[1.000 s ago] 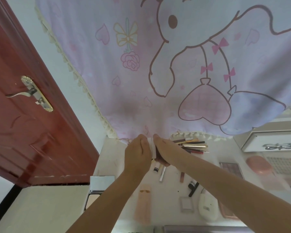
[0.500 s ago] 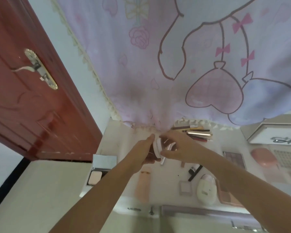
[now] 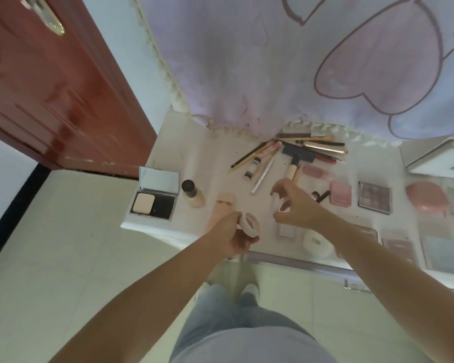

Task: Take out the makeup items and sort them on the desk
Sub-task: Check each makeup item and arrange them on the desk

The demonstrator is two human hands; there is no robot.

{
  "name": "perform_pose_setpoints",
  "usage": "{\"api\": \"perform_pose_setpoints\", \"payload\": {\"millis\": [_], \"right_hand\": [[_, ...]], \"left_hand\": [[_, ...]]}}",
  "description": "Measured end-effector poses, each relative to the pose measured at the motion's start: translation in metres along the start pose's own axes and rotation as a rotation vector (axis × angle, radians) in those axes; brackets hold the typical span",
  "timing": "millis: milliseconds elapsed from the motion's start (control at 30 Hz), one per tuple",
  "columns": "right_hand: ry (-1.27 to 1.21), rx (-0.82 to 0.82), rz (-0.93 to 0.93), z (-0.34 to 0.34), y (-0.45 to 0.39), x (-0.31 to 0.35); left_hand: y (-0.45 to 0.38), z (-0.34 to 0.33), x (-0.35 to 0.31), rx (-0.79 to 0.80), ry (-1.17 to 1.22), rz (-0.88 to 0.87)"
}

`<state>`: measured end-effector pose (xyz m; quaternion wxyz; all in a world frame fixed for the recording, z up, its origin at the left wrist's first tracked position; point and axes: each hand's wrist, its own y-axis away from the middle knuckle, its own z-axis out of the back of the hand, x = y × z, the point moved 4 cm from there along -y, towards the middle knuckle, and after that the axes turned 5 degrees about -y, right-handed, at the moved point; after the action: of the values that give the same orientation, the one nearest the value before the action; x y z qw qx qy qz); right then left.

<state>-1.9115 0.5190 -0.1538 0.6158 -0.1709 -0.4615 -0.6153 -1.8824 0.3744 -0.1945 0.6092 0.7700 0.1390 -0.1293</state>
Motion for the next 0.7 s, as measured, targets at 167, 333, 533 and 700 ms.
{"api": "perform_pose_setpoints", "payload": {"millis": [167,333,533,700], "right_hand": [[0.064,0.014,-0.065,-0.013,-0.013,-0.026],[0.252,0.036,-0.066,-0.020,-0.026,-0.040],[0.436,0.065,-0.037,-0.026,-0.045,-0.051],[0.521,0.121,0.028,-0.043,-0.051,-0.052]], "left_hand": [[-0.018,-0.006,0.016,-0.071,0.074,0.068],[-0.027,-0.012,0.018,-0.120,0.063,0.055],[-0.028,-0.005,0.025,-0.167,0.143,0.036],[-0.012,0.000,0.022,-0.185,0.056,-0.045]]}}
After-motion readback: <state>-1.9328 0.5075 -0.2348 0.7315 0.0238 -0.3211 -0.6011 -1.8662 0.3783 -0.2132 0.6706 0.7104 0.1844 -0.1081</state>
